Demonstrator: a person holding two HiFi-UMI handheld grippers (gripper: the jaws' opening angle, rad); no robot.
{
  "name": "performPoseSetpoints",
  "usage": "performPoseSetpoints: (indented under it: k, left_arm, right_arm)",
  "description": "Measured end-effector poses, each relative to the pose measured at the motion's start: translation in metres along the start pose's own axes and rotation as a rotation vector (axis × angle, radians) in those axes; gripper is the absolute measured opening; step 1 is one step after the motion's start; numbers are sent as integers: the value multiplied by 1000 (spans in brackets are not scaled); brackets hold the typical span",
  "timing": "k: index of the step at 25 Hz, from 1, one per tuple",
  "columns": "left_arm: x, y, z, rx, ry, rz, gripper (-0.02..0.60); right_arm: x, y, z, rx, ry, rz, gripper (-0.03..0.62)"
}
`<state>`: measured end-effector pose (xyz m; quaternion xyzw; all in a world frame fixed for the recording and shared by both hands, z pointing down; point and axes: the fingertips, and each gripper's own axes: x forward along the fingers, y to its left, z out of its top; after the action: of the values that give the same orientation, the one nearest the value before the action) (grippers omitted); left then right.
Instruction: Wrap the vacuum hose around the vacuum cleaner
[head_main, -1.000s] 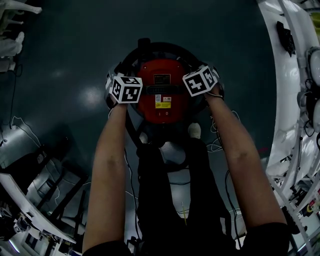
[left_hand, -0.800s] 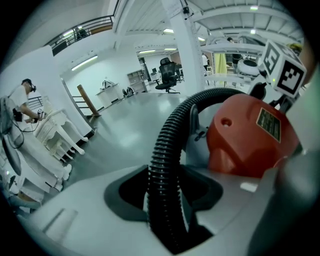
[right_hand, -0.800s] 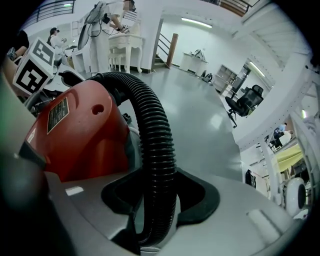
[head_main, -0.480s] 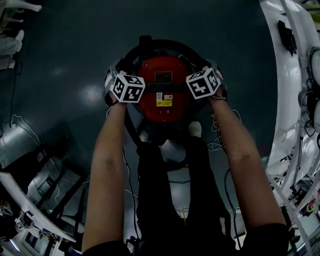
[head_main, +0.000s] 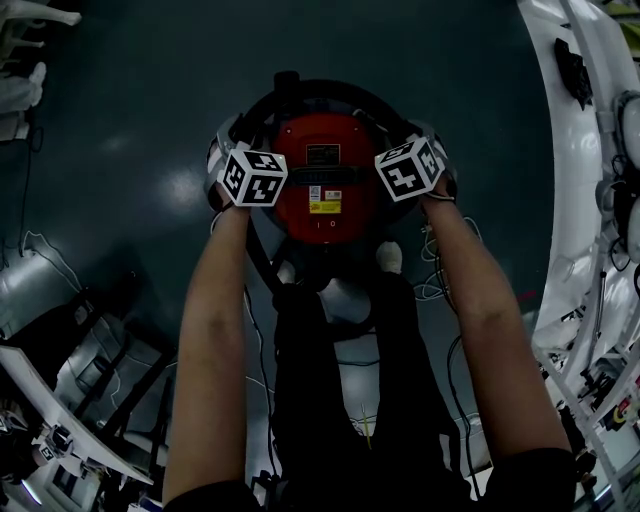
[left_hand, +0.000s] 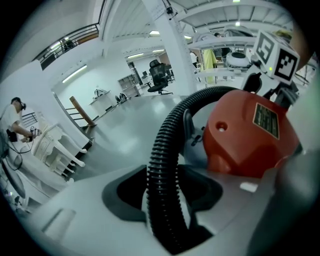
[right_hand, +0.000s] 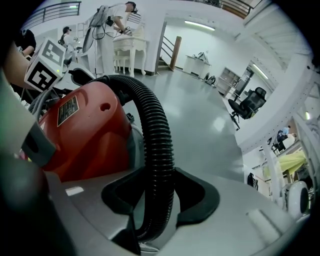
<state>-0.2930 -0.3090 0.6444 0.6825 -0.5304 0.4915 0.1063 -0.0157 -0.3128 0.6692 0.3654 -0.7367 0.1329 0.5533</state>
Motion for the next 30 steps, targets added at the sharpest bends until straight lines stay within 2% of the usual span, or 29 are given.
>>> performPoseSetpoints:
  k: [5,14,16,21,25,30]
  left_arm:
    - [4,0,7,43,17,-5,180]
    - [-26,-3,12,-36,-104,13,190]
    - [-33,-7,11,-39,-123,14,169]
    - [-45,-7,10,-108,-139,21,184]
    - [-49,-11,14,-105,-133,7,179]
    - [-49,-11,16,-119,-122,13,178]
  right_arm:
    - [2,-1,1,7,17,4,179]
    - [-2,-2,0,-3,16,27,176]
    - [-3,-2,0,-9,19,32,176]
    - [-6,1,-1,-3,26,37,176]
    - [-4,-3,-2,17,29,20,164]
    - [3,-5,-4,-12,39,-1,161]
